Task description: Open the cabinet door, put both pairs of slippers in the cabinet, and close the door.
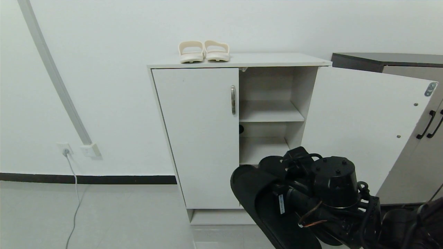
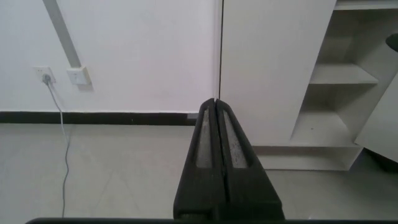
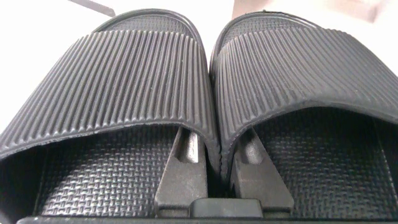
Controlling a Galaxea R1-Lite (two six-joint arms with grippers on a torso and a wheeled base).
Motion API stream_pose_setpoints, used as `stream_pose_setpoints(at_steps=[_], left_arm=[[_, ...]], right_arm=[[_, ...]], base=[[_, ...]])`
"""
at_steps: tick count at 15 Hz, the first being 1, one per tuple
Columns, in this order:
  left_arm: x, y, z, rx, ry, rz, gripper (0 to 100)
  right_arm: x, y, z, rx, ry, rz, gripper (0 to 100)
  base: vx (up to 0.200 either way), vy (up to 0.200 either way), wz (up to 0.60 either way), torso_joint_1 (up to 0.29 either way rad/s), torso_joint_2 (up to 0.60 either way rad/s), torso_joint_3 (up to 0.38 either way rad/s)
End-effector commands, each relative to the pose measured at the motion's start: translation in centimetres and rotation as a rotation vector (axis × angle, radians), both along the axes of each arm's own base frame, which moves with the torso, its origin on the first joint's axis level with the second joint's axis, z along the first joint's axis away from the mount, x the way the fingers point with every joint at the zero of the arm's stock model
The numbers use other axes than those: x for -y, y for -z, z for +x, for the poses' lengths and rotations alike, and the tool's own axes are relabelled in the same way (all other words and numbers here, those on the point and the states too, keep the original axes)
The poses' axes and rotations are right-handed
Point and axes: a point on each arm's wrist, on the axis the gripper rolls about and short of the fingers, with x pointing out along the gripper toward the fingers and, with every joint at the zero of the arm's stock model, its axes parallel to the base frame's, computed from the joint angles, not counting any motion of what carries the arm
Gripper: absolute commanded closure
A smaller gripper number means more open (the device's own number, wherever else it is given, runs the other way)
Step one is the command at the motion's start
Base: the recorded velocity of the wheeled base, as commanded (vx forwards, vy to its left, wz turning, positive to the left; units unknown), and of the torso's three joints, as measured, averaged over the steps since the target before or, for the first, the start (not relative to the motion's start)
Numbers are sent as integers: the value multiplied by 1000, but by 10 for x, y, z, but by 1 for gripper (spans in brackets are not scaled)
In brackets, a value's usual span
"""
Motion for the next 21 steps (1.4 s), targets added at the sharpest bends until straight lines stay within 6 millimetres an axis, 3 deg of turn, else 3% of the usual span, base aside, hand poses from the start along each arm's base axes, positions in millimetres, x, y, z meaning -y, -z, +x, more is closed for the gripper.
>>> stream_pose_setpoints(at_steps=[1,8,11,14,19,21], left_arm=[[0,0,0,-2,-4,-2,100],[1,0,0,0,28,-24,100],[1,0,0,0,26,-21,100],[1,0,0,0,28,-24,100],[1,0,0,0,29,-24,100],[1,0,0,0,29,-25,100]], right_arm=[[-2,-2,3,17,30,0,100],[-14,-1,3,39,83,-13,100],[-41,7,28,81,287,8,100],[-52,19,39,79,342,13,100],[-52,22,40,75,344,10,100],[-52,23,39,72,344,5,100]], base=[[0,0,0,0,0,0],[0,0,0,0,0,0],[0,0,0,0,0,0],[0,-67,0,-1,-1,1],[0,-200,0,1,1,-1],[0,0,0,0,0,0]])
